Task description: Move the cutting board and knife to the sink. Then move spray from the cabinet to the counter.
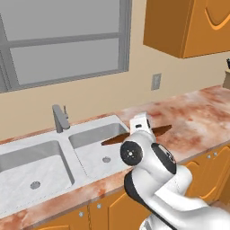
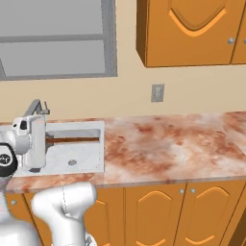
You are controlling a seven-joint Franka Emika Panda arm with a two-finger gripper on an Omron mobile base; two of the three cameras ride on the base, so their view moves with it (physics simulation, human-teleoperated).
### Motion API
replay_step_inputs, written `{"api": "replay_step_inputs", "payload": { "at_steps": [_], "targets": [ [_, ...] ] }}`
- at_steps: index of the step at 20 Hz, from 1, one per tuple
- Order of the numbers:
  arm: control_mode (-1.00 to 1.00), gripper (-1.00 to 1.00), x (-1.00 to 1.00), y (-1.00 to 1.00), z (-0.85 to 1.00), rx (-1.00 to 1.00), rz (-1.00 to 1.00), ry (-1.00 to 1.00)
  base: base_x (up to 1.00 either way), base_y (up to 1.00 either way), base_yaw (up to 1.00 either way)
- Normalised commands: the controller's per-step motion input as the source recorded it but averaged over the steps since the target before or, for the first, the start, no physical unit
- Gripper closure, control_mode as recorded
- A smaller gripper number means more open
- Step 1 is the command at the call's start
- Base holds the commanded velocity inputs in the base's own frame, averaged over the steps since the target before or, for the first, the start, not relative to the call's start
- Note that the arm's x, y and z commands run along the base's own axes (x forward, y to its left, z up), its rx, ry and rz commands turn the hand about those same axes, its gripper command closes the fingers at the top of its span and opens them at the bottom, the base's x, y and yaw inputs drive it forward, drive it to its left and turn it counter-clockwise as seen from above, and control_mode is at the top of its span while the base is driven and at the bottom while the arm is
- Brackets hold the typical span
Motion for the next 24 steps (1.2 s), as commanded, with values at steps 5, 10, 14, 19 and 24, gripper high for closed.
{"api": "replay_step_inputs", "payload": {
  "at_steps": [5,10,14,19,24],
  "targets": [
    [-1.00,1.00,0.95,-0.04,-0.57,0.00,0.49,0.05,0.00,0.00,0.00],
    [-1.00,1.00,0.83,-0.07,-0.73,-0.01,0.45,0.00,0.00,0.00,0.00],
    [-1.00,1.00,0.59,-0.03,-0.86,0.00,0.42,0.00,0.00,0.00,0.00],
    [-1.00,1.00,0.01,-0.02,-0.66,0.00,0.35,0.08,0.00,0.00,0.00],
    [-1.00,1.00,0.09,0.02,-0.99,0.00,0.32,0.06,0.00,0.00,0.00]
  ]
}}
